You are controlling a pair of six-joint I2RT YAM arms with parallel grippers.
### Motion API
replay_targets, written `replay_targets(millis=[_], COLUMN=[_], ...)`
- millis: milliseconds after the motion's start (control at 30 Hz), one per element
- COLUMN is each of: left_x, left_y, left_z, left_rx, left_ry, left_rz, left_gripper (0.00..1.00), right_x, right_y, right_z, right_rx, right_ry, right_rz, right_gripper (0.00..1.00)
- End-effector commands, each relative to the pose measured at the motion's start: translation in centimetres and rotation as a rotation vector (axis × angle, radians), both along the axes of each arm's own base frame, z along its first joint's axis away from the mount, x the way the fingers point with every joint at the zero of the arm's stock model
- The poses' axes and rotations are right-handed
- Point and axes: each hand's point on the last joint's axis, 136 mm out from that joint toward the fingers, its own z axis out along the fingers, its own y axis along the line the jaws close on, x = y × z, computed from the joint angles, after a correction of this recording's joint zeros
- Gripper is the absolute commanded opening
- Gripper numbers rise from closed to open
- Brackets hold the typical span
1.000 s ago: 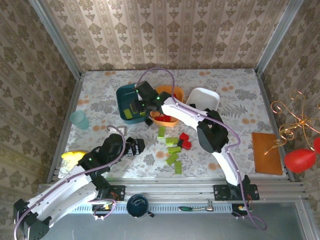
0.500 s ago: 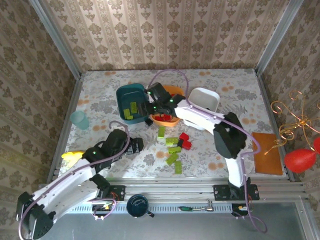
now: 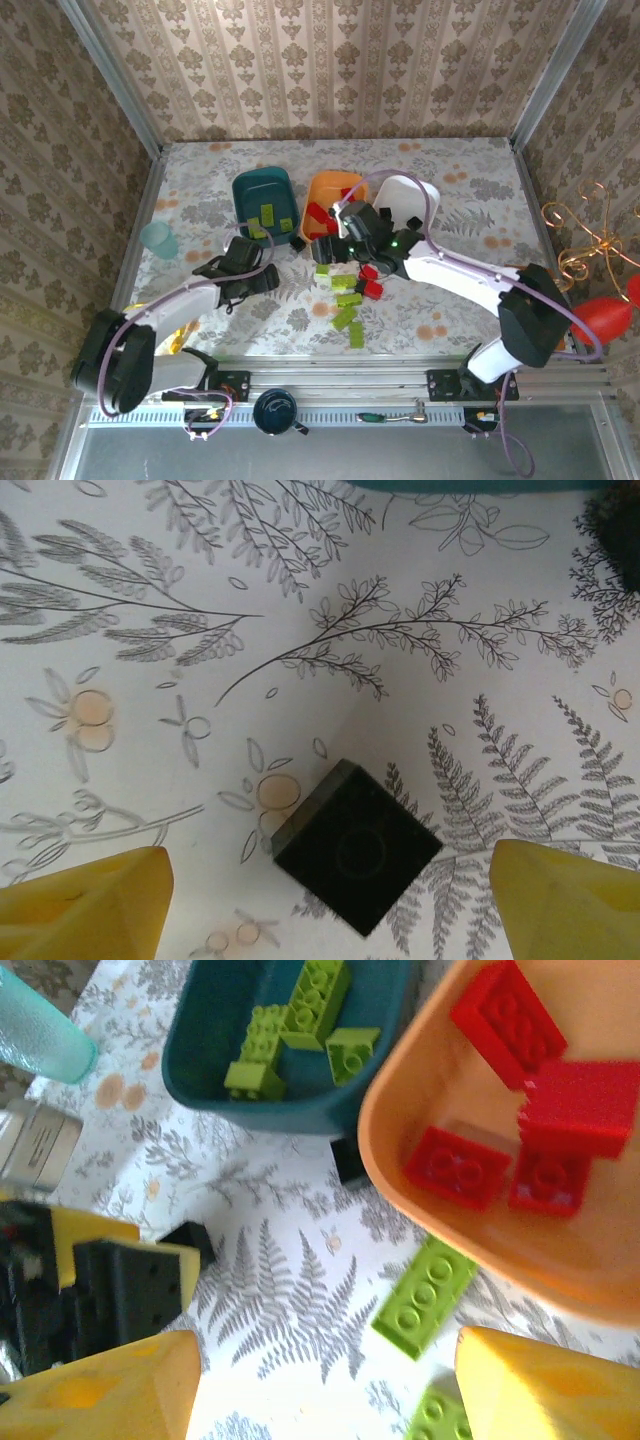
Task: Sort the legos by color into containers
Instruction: Pick up the lego from the middle-left of the table.
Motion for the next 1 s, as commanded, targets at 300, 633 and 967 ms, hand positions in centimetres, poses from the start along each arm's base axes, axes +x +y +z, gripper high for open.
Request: replay_targets(millis=[300, 633, 967], left_x=[0.7, -0.6, -0.2], left_y=[-0.8, -1.7, -10.9], left_z=[-2.6, -2.3, 5.0], left_rx=[0.006, 0.03, -0.062], left_ry=[0.035, 0.044, -0.088], left_rz=[-0.042, -0.101, -0.302], left_gripper=[0.64, 0.38, 0.33], right_x=[-2.9, -3.9, -5.5], right_y=[-4.8, -7.7, -13.8], right_z=[3.4, 2.5, 2.8], right_rx=[0.044, 0.02, -0.015], right_ry=[-0.12, -0.129, -0.178], right_rz=[-0.089, -0.164, -0.36], right_gripper=[0.7, 0.7, 0.71])
